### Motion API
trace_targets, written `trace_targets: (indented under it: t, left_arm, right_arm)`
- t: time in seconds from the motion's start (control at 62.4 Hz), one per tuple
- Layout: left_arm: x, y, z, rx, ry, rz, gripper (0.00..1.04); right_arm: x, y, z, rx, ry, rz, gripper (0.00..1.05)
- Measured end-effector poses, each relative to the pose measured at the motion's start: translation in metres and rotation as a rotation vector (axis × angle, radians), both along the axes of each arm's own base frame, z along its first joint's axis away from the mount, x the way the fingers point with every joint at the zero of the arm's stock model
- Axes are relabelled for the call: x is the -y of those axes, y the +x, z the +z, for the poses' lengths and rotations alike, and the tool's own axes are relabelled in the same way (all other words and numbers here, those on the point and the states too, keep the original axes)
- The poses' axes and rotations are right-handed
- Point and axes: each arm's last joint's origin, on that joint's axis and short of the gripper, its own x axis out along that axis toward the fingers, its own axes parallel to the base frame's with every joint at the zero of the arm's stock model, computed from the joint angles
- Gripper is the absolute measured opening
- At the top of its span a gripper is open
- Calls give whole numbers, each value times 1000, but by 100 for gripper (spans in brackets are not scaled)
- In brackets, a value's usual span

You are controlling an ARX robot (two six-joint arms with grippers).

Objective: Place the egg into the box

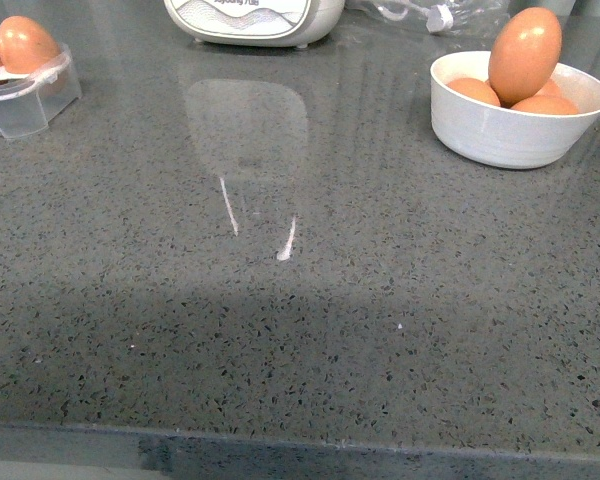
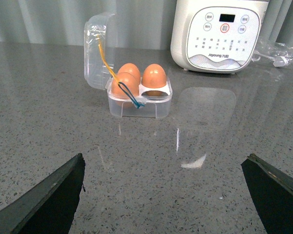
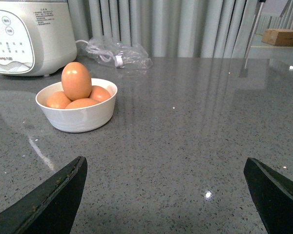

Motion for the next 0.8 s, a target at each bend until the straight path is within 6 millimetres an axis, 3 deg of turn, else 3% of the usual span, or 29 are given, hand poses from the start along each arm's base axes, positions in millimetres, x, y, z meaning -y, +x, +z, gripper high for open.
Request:
trace_targets:
  t: [0.801]
  left_arm:
    - [0, 0, 0, 0, 0, 0, 98]
  right_arm:
    - [0, 0, 0, 0, 0, 0, 97]
